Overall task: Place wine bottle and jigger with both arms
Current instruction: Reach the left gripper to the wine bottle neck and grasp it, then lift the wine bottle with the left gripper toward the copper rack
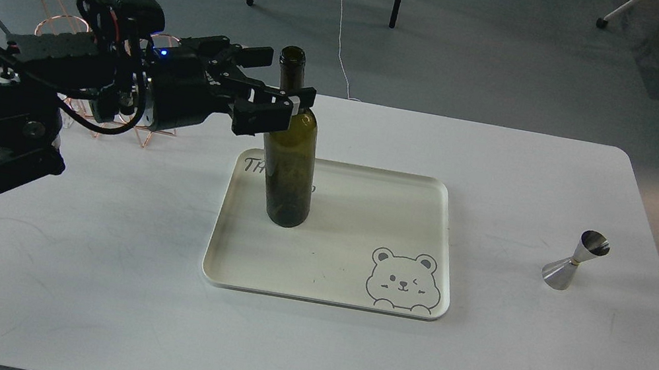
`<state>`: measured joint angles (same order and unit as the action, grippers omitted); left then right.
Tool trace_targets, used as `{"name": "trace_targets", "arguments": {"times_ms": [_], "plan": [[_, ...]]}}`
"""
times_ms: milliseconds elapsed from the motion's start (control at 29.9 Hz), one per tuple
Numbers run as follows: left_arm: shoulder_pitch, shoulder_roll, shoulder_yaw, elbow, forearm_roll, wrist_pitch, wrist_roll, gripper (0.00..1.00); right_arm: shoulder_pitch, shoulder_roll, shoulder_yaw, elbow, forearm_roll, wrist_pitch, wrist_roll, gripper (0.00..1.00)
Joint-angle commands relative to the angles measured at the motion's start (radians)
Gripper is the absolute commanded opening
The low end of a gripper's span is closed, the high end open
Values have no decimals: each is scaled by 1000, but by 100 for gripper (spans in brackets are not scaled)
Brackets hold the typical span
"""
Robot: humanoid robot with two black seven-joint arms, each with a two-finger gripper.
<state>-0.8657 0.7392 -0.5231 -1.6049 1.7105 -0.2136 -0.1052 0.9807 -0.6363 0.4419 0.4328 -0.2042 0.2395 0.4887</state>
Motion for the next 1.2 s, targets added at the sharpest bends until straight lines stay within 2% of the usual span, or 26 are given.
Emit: {"name": "trace_targets", "arguments": {"times_ms": [0, 100, 167, 501, 702, 903, 1070, 1170], "plan": [[1, -43, 0, 36, 0, 0, 1, 91, 0, 0, 0, 0, 0, -2, 0, 96], [1, -61, 0, 45, 0, 0, 1, 83, 3, 0, 0, 0, -1, 0, 0, 96], [2, -69, 2, 54, 6, 0, -1, 75, 3, 0, 0, 0, -1, 0, 0, 96], [1, -73, 23, 56, 61, 0, -7, 23, 3, -2, -2, -2, -1, -3, 0, 96], [-6, -58, 6, 49, 55, 0, -8, 9, 3, -3, -2, -2, -1, -3, 0, 96], [-56, 52, -103, 25, 2, -16, -22, 9, 4, -13, -2, 0, -1, -2, 0, 96], [-151, 224, -107, 32, -116, -29, -80, 9, 6, -16, -2, 0, -1, 1, 0, 96], [-206, 276, -100, 74, -132, -29, -90, 9, 6, -14, -2, 1, -1, 0, 0, 96]]}}
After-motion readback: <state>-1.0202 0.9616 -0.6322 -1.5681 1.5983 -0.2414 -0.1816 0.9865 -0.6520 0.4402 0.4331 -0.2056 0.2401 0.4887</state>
